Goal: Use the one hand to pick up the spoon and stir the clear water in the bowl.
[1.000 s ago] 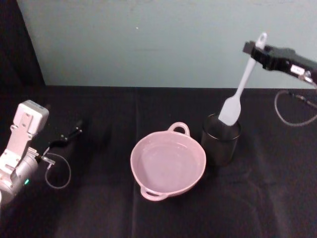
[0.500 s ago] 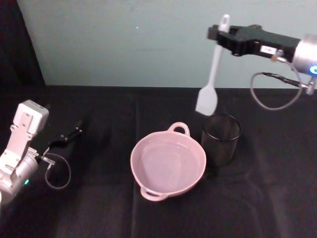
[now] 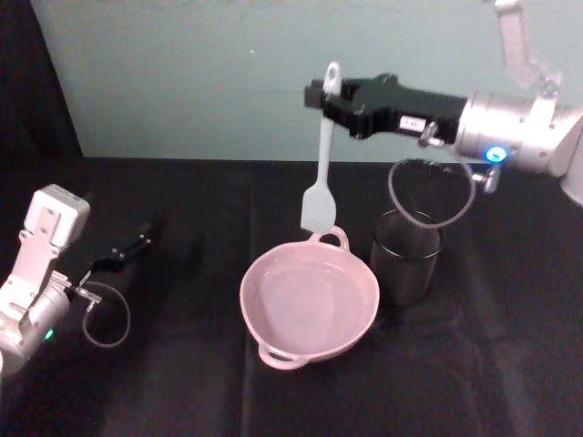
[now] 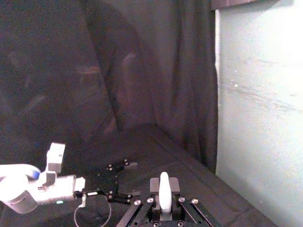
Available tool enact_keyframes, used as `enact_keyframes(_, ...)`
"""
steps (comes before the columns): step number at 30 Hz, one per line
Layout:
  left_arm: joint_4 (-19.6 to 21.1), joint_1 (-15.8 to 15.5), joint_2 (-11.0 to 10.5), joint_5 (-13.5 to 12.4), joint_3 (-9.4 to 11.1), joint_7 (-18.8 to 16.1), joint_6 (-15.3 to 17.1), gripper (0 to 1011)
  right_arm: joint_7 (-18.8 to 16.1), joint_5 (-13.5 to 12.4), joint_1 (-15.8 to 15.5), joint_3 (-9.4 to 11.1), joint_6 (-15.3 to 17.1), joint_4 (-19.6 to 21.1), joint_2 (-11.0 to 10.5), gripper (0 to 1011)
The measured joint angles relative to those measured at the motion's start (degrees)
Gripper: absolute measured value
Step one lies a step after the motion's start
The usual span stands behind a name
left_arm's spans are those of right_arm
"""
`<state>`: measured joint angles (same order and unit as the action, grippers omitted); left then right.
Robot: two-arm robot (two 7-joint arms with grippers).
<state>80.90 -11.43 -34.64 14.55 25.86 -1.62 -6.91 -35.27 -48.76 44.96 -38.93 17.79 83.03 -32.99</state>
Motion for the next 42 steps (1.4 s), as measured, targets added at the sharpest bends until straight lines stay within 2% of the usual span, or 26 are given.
enact_keyframes(4,0.0,0.0,0.0,0.0,0.0,0.0,0.0,1005,-1.99,1.31,-0.22,-1.25,-2.52,-2.48,1.41,125)
enact_keyframes(7,0.0,0.0,0.0,0.0,0.0,0.0,0.0,1005,-4.5,3.46,-0.35,-2.73,-5.42,-5.33,3.04,125)
enact_keyframes(15,0.0,0.0,0.0,0.0,0.0,0.0,0.0,1005,-7.84,5.26,-0.11,-4.23,-6.57,-9.97,5.45,125)
enact_keyframes(42,0.0,0.0,0.0,0.0,0.0,0.0,0.0,1005,-7.32,5.16,-0.23,-4.02,-6.74,-9.17,5.05,125)
